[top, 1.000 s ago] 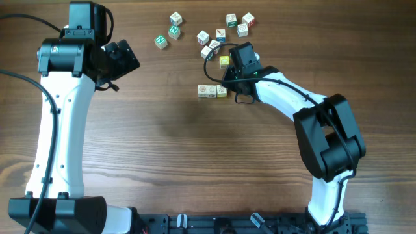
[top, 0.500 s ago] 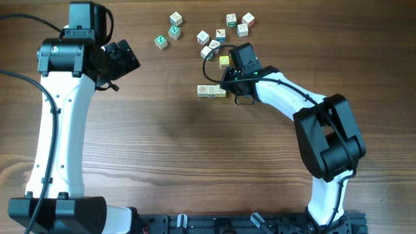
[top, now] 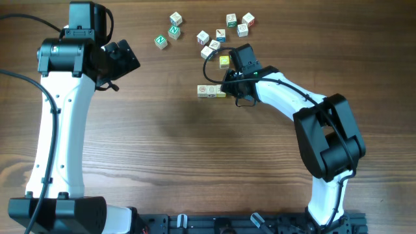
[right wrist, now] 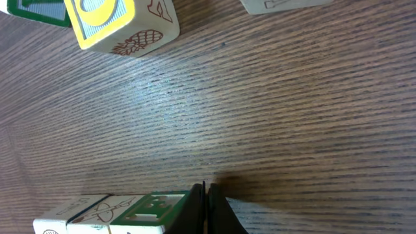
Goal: Form a horizontal line
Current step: 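Open the right gripper and lift it up and right away from the row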
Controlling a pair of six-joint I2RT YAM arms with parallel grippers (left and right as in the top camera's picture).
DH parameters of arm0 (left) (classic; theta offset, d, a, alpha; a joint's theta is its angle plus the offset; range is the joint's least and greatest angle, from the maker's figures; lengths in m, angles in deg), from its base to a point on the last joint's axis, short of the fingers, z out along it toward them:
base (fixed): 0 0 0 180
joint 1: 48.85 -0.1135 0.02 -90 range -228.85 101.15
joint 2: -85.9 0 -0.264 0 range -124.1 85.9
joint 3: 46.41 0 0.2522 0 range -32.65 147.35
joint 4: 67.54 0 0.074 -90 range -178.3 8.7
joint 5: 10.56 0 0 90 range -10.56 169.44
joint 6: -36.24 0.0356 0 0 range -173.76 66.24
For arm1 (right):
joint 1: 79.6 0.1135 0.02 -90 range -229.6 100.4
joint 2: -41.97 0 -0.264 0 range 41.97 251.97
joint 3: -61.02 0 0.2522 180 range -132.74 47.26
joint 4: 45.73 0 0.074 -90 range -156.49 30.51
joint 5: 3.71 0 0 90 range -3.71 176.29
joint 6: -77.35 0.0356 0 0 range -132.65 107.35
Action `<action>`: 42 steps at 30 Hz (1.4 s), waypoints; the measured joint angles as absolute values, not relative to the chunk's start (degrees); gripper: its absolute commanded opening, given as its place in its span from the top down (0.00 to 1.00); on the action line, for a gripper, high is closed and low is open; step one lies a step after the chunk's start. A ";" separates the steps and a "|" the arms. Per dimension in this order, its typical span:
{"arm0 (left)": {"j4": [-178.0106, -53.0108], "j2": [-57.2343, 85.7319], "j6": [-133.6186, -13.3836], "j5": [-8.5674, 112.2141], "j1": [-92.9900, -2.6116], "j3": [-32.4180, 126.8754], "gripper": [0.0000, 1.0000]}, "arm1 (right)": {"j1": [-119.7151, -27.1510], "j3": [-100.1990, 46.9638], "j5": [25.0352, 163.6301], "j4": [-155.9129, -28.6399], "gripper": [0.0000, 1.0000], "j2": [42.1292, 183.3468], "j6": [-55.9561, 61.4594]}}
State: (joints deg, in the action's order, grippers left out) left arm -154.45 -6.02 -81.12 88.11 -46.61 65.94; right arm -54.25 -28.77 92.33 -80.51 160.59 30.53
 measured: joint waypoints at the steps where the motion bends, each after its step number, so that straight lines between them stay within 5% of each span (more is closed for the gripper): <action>1: -154.45 -6.02 -81.12 88.11 -46.63 65.94 0.00 | -54.25 -28.77 92.33 -80.70 0.96 160.59 30.53; 21: -154.45 -6.02 -81.12 88.11 -46.63 65.94 0.00 | -54.25 -28.77 94.26 -82.71 0.96 160.59 30.53; 34: -154.45 -6.02 -81.12 88.11 -46.61 65.94 0.00 | -54.17 -29.60 83.33 -94.74 0.96 158.80 30.42; 42: -154.45 -6.02 -81.12 88.11 -46.63 65.94 0.00 | -54.17 -28.90 77.89 -96.11 0.96 144.70 27.67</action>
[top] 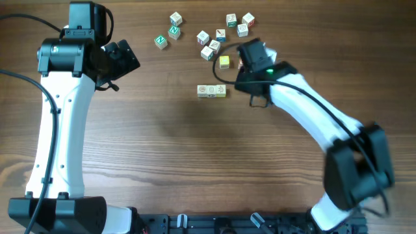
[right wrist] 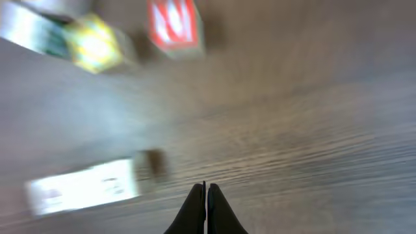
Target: Form a horizontal line
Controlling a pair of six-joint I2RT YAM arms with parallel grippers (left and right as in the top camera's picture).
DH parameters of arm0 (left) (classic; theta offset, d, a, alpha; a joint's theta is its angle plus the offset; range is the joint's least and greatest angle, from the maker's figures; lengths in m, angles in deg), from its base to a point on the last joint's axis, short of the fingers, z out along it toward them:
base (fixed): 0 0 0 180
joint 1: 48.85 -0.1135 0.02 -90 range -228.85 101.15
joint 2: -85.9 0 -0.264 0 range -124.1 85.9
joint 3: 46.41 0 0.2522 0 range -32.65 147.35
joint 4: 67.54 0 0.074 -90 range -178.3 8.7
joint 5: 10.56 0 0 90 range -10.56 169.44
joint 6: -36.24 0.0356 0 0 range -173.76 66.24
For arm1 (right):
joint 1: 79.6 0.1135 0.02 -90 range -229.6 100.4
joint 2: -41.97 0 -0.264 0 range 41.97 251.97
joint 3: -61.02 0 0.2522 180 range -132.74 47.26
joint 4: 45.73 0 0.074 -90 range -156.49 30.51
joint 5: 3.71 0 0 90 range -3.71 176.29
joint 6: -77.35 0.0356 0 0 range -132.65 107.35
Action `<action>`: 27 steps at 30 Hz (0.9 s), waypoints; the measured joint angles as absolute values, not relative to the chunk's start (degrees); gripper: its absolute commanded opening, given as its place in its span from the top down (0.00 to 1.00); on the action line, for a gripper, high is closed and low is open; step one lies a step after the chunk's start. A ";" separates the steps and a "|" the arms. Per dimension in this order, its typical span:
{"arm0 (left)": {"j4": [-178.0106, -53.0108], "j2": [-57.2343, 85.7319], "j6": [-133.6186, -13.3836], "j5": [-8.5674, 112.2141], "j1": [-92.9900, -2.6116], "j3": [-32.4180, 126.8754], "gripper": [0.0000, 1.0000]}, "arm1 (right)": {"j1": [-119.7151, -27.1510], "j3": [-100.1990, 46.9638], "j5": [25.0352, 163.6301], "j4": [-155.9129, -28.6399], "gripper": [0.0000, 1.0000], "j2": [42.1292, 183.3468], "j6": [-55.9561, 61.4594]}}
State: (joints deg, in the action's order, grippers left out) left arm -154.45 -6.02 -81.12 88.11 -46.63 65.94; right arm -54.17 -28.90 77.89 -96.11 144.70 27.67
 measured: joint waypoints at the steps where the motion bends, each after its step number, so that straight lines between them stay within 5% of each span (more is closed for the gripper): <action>1: -154.45 -6.02 -81.12 88.11 -46.63 65.94 0.00 | -54.17 -28.90 77.27 -96.40 0.96 142.91 27.54; 27: -154.21 -6.02 -81.10 88.11 -46.63 65.94 0.00 | -54.17 -28.90 69.58 -109.64 0.96 124.14 26.68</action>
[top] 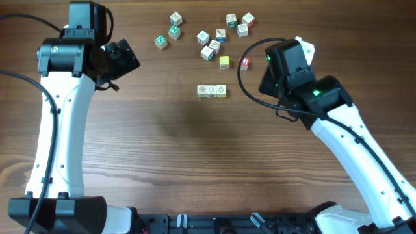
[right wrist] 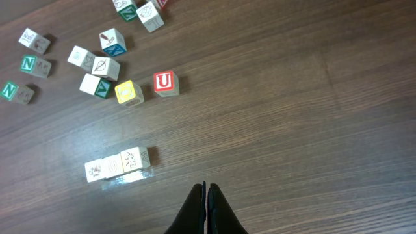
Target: Form a horizontal line
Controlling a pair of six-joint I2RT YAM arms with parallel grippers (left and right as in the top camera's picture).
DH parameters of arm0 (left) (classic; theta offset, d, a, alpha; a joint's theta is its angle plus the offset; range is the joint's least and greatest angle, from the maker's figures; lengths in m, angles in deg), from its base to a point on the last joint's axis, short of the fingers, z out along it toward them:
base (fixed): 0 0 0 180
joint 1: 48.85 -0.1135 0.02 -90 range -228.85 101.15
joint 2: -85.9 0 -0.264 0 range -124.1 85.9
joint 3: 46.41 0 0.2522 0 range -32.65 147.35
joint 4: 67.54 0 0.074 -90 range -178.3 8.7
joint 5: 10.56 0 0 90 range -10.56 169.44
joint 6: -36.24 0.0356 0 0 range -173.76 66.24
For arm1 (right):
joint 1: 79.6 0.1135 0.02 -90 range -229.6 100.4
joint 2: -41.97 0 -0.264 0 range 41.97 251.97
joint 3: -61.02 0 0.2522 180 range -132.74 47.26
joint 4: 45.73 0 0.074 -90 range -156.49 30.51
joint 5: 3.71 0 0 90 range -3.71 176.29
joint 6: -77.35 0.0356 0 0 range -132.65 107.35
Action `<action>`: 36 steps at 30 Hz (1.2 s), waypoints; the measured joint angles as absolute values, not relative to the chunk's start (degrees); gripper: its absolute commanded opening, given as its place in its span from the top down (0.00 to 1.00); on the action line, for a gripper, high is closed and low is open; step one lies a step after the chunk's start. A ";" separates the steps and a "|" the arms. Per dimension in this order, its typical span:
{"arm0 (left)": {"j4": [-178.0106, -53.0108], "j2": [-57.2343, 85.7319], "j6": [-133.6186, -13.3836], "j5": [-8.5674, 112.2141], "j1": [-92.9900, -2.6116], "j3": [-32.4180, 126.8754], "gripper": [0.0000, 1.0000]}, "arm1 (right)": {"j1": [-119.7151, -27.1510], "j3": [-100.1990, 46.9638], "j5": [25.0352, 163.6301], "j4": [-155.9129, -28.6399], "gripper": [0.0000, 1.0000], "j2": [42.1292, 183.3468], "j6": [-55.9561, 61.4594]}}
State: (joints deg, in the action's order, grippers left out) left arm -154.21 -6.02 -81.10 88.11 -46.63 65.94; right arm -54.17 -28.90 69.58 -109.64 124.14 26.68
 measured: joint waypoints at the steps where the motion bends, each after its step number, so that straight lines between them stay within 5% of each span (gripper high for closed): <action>1: -154.19 -6.02 -81.10 88.11 -46.63 65.94 0.00 | -54.17 -28.90 69.49 -109.66 0.96 124.14 26.68; 36: -158.14 0.40 -81.10 90.12 -45.65 65.87 0.00 | -54.17 -28.90 69.30 -112.44 0.96 124.14 26.68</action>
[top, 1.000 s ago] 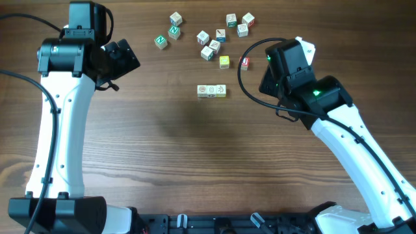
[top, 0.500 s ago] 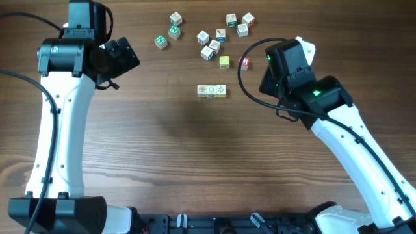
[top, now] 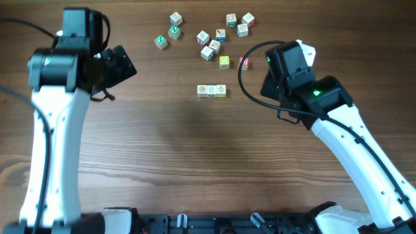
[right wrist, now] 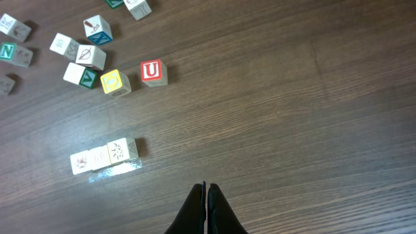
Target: Form a horizontal line
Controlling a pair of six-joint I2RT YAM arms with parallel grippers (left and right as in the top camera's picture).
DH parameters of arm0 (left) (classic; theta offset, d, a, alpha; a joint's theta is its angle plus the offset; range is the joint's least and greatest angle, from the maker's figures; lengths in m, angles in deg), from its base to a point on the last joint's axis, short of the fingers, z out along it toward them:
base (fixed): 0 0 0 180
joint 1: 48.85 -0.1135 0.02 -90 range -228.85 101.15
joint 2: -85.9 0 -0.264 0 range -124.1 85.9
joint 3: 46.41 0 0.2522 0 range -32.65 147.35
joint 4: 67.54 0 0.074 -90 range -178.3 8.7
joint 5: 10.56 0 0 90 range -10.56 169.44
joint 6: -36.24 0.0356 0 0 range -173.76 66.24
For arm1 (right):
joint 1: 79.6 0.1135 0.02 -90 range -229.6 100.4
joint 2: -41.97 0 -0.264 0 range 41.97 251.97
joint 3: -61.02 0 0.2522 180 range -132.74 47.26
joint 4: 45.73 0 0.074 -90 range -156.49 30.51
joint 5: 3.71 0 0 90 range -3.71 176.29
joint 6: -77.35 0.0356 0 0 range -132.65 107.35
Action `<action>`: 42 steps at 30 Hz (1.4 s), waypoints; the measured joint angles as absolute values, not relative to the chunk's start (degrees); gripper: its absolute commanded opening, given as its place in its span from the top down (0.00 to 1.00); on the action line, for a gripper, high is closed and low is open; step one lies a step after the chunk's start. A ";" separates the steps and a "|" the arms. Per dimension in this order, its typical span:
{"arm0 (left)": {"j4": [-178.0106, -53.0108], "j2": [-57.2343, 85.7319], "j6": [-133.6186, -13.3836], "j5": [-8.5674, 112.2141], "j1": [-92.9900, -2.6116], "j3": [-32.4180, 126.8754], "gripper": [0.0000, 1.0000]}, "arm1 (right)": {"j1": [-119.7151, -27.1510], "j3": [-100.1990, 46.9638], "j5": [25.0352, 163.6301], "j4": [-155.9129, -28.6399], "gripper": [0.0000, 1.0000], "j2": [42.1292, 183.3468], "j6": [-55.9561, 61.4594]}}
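Three pale blocks (top: 212, 91) lie side by side in a short left-right row (right wrist: 104, 156) at mid table. A yellow block (top: 224, 62) (right wrist: 113, 82) and a red U block (top: 244, 62) (right wrist: 152, 71) lie loose just behind the row. My right gripper (right wrist: 206, 190) is shut on nothing, high above the table and to the right of the row. Its wrist (top: 286, 68) hides the fingers from overhead. My left gripper (top: 122, 62) hangs far left of the blocks; its jaws cannot be made out.
Several more loose letter blocks (top: 211, 40) are scattered along the far edge, with green N blocks (top: 168, 36) to their left. Bare wooden table (top: 195, 149) fills the near half. A black cable (top: 250, 78) loops off the right wrist.
The left arm's upper part has shifted a little left and toward me. In the right wrist view the blocks sit slightly further left and up, so that gripper moved slightly; it stays shut.
First my shut right gripper was low on the table, against the right end of the three-block row. Then it was clear of the row, to its right. After that it hung high and further right, where it stays. The row has kept its place.
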State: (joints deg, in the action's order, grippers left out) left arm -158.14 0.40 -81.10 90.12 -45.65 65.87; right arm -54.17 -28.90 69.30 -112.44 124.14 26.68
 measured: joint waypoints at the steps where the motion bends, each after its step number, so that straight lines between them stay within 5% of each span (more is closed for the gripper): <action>1: -158.12 1.58 -81.10 90.12 -45.36 65.87 0.00 | -54.17 -28.90 69.30 -112.48 0.96 124.14 26.68; 19: -162.62 21.93 -81.10 91.21 -43.18 65.87 0.00 | -54.17 -28.90 70.87 -113.88 0.96 120.92 26.71; 42: -164.96 44.79 -83.94 91.62 -43.18 49.79 0.00 | -54.17 -28.90 69.40 -126.12 0.96 84.75 26.66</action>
State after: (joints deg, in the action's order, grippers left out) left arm -164.96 44.79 -83.94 91.62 -43.18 49.79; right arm -54.17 -28.90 69.40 -126.12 84.75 26.66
